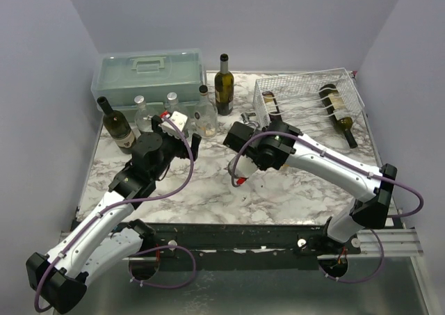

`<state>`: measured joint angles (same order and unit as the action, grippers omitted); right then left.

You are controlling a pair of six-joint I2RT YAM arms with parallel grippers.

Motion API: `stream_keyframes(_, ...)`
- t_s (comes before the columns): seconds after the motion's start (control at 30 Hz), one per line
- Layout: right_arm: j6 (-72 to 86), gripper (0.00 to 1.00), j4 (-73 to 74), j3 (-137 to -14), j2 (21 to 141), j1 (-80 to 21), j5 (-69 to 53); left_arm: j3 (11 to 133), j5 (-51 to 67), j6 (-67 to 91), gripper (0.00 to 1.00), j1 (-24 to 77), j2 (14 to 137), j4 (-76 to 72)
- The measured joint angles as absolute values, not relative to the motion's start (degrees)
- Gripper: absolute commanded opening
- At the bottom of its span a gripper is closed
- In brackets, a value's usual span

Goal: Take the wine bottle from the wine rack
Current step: Place the wine bottle at the center of the board.

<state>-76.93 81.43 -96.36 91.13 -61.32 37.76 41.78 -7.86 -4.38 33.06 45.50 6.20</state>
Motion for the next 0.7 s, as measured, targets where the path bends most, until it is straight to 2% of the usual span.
stream_keyframes(0.7, -81.21, 0.03, 80.79, -93.36, 95.53, -66.13, 42.94, 41.78, -8.05, -4.40, 0.99, 32.67, 44.42, 6.24)
